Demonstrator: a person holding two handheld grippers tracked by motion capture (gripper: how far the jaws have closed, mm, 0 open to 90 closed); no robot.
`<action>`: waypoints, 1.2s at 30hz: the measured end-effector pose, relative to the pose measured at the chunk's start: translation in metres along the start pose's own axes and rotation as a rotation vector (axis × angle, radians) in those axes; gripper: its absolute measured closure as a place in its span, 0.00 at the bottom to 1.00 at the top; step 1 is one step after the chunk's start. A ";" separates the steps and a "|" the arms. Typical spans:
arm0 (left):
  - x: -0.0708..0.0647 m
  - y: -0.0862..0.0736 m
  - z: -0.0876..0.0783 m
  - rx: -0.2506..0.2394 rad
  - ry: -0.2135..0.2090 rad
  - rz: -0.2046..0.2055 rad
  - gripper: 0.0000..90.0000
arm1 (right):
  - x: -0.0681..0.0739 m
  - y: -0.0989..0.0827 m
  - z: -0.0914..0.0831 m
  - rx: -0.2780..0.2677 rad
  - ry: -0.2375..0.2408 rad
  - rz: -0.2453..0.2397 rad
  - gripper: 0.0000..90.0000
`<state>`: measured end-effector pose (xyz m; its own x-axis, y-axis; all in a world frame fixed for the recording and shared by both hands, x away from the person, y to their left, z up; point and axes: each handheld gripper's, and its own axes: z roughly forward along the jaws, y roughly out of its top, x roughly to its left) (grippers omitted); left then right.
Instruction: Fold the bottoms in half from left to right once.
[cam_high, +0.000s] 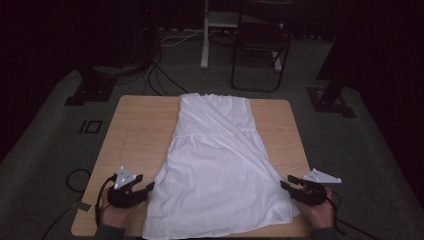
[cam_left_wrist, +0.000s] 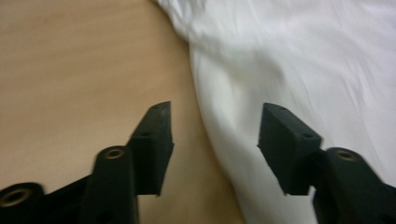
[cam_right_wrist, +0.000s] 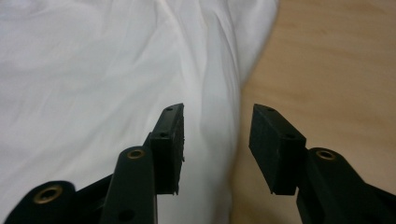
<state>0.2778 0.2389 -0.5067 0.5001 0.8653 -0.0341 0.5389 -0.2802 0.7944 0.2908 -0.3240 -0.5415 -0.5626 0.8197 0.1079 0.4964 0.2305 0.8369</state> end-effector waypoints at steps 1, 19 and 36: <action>0.001 0.008 0.008 0.002 -0.006 0.005 0.48 | 0.000 0.008 0.009 -0.003 0.001 -0.005 0.59; 0.011 0.043 0.117 0.171 0.013 -0.054 0.45 | -0.014 0.102 0.139 0.104 -0.040 -0.057 0.49; 0.013 0.035 0.120 0.138 0.013 -0.048 0.45 | -0.032 0.104 0.145 0.098 -0.231 0.029 0.98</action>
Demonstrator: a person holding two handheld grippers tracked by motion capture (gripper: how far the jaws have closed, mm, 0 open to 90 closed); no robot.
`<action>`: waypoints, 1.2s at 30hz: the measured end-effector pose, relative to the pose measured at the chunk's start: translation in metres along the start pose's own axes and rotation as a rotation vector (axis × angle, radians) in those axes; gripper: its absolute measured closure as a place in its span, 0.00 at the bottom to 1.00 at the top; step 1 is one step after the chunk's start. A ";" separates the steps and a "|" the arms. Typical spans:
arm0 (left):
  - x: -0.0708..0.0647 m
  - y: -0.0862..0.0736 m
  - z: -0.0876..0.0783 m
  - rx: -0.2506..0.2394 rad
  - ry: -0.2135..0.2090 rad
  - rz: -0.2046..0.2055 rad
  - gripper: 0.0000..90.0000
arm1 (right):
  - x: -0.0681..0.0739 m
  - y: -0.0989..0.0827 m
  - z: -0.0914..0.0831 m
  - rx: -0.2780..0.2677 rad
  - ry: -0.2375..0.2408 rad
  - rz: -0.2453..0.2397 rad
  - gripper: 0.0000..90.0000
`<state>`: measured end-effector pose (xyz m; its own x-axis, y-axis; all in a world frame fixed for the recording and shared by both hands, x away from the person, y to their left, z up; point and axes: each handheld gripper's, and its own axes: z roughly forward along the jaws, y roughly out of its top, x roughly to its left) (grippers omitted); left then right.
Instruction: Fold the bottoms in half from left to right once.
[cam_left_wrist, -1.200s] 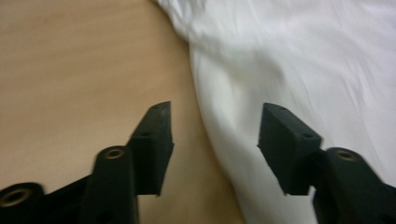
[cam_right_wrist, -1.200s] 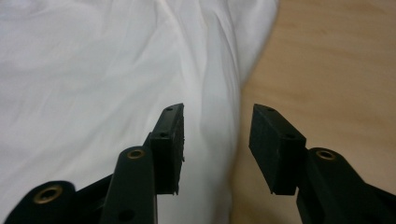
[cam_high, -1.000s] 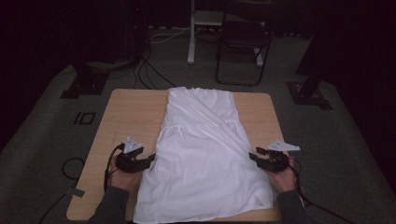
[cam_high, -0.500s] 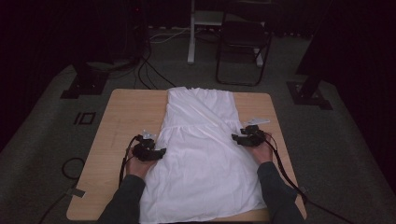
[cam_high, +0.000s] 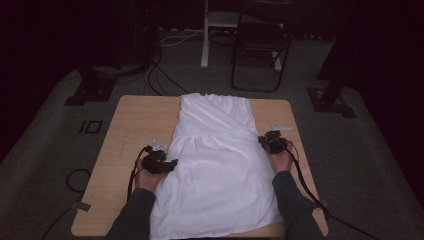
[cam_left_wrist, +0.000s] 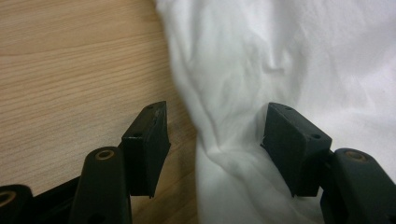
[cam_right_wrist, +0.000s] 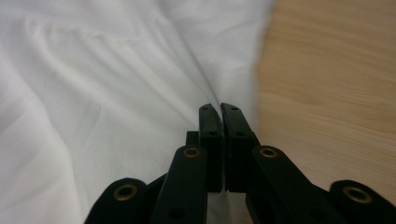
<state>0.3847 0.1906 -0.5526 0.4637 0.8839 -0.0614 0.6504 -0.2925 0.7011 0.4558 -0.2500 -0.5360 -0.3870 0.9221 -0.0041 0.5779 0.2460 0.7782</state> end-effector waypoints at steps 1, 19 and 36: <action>-0.001 -0.001 0.000 -0.004 0.006 0.005 0.46 | -0.003 -0.001 0.000 0.004 -0.007 0.011 0.97; -0.013 -0.060 -0.055 -0.013 -0.048 0.040 0.92 | 0.024 -0.054 -0.025 0.064 0.133 -0.014 0.98; -0.011 -0.048 -0.082 -0.139 -0.031 0.047 0.58 | 0.046 -0.053 -0.063 -0.023 0.209 -0.057 0.55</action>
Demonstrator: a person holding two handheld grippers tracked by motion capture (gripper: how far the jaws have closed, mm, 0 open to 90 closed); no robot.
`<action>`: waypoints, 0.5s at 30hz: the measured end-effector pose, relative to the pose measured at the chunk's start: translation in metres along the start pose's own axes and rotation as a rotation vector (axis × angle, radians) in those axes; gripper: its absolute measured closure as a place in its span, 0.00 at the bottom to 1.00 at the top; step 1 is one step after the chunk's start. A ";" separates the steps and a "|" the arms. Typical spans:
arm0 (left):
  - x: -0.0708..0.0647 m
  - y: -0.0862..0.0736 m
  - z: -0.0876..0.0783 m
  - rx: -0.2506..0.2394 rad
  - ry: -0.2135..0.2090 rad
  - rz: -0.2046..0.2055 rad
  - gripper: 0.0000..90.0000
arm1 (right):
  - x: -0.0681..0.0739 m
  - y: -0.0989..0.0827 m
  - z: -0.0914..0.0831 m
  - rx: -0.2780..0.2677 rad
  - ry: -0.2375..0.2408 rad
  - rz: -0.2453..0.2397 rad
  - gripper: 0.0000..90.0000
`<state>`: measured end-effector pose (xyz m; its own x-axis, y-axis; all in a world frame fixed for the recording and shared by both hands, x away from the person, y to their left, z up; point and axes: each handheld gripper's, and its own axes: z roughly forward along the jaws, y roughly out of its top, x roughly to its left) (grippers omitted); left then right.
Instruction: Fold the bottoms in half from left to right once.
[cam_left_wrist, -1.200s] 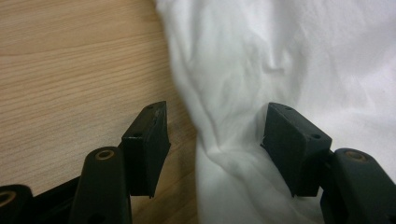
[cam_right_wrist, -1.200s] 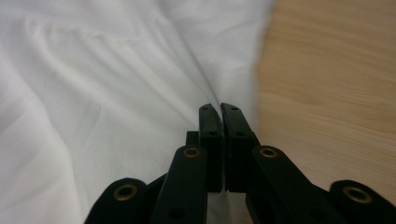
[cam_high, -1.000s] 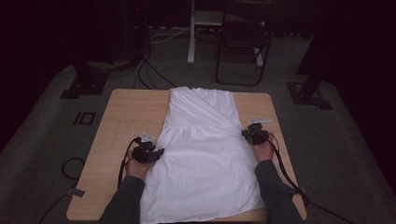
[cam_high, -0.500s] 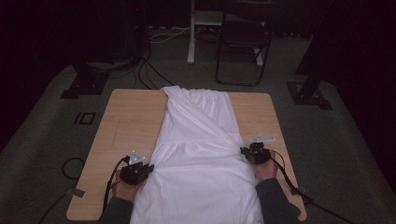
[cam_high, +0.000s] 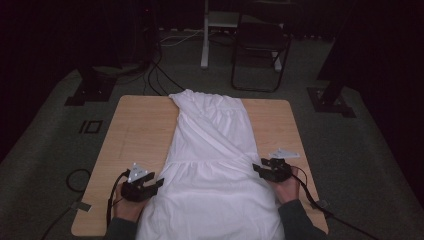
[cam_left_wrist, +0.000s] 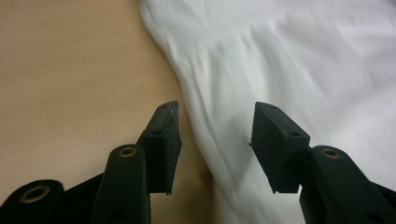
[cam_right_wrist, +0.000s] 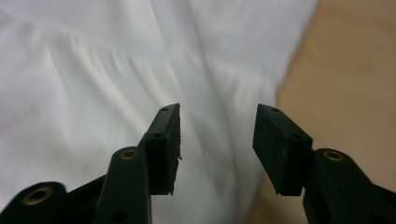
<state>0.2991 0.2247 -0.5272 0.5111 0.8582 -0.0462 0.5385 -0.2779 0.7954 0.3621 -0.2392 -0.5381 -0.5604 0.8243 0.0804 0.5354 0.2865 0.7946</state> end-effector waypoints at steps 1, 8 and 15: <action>0.003 0.006 0.006 0.003 -0.003 -0.008 0.58 | 0.001 0.009 0.005 -0.008 0.009 -0.010 0.55; 0.006 0.017 0.052 0.075 0.015 -0.017 0.54 | 0.003 0.063 0.060 -0.002 0.105 -0.028 0.53; 0.002 0.005 0.053 0.071 0.009 -0.033 0.53 | 0.004 0.078 0.108 0.081 0.197 0.027 0.54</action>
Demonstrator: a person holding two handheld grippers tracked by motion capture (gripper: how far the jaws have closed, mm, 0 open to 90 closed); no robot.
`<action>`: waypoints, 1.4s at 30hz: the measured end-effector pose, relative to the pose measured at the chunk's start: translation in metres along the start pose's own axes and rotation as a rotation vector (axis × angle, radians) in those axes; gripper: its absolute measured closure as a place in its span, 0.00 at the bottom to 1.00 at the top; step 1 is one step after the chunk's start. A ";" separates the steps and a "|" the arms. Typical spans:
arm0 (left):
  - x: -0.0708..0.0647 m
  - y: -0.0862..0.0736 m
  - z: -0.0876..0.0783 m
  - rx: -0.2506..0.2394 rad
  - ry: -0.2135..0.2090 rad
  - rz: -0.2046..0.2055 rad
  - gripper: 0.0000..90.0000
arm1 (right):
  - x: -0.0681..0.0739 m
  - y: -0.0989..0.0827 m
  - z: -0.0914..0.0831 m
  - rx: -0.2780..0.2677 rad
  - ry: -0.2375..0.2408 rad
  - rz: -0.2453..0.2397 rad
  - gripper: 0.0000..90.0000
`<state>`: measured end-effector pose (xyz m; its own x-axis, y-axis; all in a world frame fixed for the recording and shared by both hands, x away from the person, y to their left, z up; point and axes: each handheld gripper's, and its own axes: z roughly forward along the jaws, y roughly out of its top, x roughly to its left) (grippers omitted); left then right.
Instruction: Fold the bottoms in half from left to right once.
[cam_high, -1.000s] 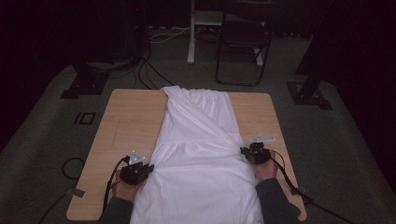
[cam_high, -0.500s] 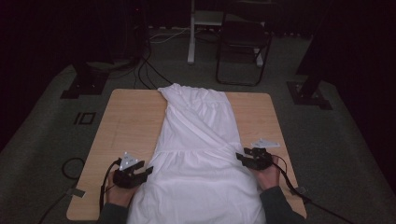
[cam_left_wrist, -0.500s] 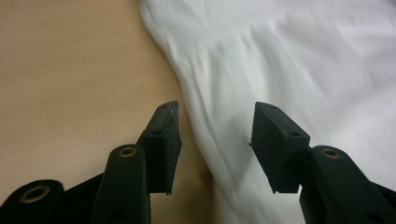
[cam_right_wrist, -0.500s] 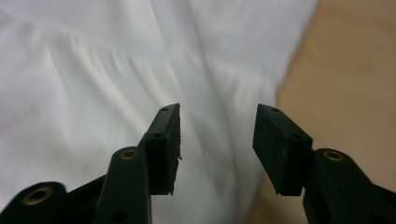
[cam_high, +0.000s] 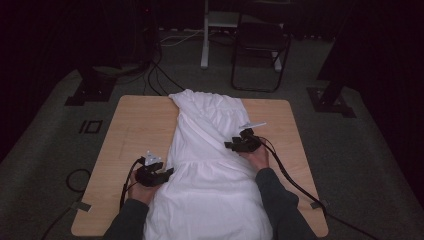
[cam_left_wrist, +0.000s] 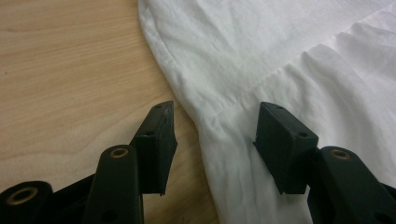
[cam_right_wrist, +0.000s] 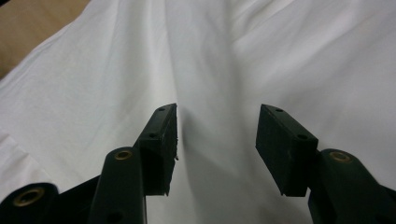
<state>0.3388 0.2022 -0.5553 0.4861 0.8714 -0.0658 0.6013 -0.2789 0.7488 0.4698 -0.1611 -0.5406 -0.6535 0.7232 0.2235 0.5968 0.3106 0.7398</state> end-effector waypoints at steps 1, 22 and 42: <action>-0.001 -0.002 0.001 0.001 -0.002 -0.005 0.53 | 0.000 0.000 0.005 0.028 -0.006 -0.010 0.56; -0.007 -0.009 0.004 -0.019 0.015 0.032 0.50 | -0.038 -0.034 -0.060 -0.169 -0.238 0.119 0.76; -0.011 -0.008 0.005 -0.019 -0.017 0.028 0.44 | -0.011 -0.008 -0.065 -0.084 -0.398 -0.051 0.97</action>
<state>0.3321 0.1922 -0.5637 0.5136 0.8563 -0.0555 0.5751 -0.2955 0.7628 0.4418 -0.2118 -0.5081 -0.4406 0.8953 -0.0655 0.5175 0.3129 0.7964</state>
